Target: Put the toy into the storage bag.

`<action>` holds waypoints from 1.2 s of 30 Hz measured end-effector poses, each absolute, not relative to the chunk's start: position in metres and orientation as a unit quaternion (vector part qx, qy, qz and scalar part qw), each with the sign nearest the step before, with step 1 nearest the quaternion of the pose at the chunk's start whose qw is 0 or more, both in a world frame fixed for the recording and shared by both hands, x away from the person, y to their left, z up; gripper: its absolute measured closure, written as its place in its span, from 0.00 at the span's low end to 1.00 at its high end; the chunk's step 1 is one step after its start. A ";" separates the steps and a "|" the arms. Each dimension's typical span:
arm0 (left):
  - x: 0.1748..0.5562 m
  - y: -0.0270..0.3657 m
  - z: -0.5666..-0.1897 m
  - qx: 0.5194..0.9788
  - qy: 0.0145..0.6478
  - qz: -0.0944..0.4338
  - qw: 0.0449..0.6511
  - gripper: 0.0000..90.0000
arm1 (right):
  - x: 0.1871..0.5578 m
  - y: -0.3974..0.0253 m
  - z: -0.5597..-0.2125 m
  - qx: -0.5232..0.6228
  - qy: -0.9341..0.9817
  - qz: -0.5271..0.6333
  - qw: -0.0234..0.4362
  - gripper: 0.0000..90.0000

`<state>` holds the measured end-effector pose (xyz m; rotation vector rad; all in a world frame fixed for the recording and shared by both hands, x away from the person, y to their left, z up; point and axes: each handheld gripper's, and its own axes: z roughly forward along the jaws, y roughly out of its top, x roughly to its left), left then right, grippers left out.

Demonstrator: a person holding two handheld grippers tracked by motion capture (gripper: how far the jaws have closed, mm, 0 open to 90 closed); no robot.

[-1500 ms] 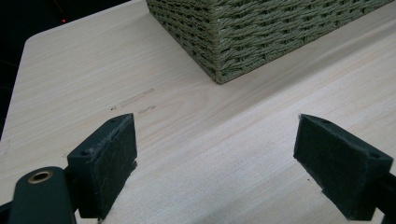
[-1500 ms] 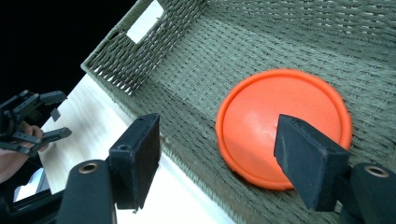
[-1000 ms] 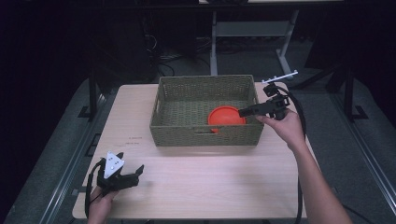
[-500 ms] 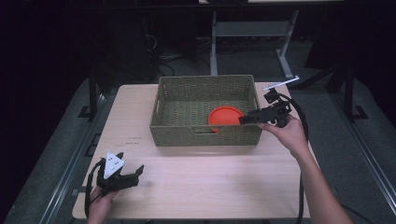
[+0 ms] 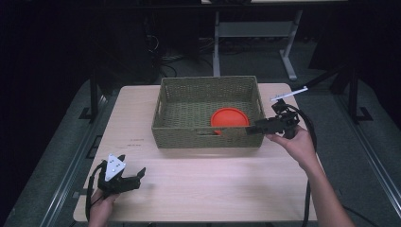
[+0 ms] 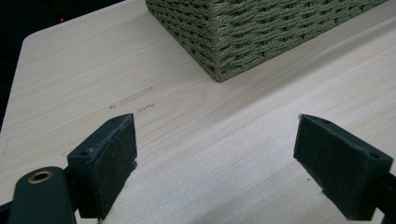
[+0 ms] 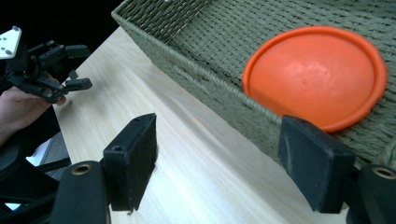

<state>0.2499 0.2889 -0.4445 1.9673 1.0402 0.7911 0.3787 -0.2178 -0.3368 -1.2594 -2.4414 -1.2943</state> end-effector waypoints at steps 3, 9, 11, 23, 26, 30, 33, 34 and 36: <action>0.250 0.289 -0.444 0.770 0.407 0.310 0.380 0.14 | 0.374 -0.220 -0.340 -0.409 -0.803 -0.429 0.054 0.31; 0.250 0.289 -0.445 0.771 0.406 0.309 0.381 0.14 | 0.363 -0.221 -0.342 -0.397 -0.808 -0.433 0.055 0.31; 0.249 0.289 -0.444 0.772 0.406 0.309 0.379 0.14 | 0.360 -0.223 -0.345 -0.395 -0.810 -0.430 0.052 0.31; 0.250 0.289 -0.445 0.772 0.405 0.310 0.380 0.14 | 0.347 -0.238 -0.371 -0.405 -0.804 -0.431 0.058 0.30; 0.249 0.288 -0.445 0.772 0.408 0.307 0.379 0.14 | 0.344 -0.241 -0.376 -0.405 -0.803 -0.433 0.060 0.30; 0.249 0.288 -0.445 0.771 0.406 0.308 0.382 0.14 | 0.340 -0.245 -0.381 -0.407 -0.803 -0.432 0.060 0.29; 0.249 0.288 -0.445 0.770 0.407 0.309 0.383 0.14 | 0.337 -0.248 -0.385 -0.410 -0.801 -0.432 0.063 0.29; 0.249 0.288 -0.445 0.770 0.407 0.309 0.383 0.14 | 0.335 -0.249 -0.387 -0.411 -0.800 -0.432 0.064 0.29; 0.249 0.288 -0.445 0.771 0.407 0.308 0.381 0.14 | 0.333 -0.251 -0.390 -0.414 -0.799 -0.430 0.065 0.29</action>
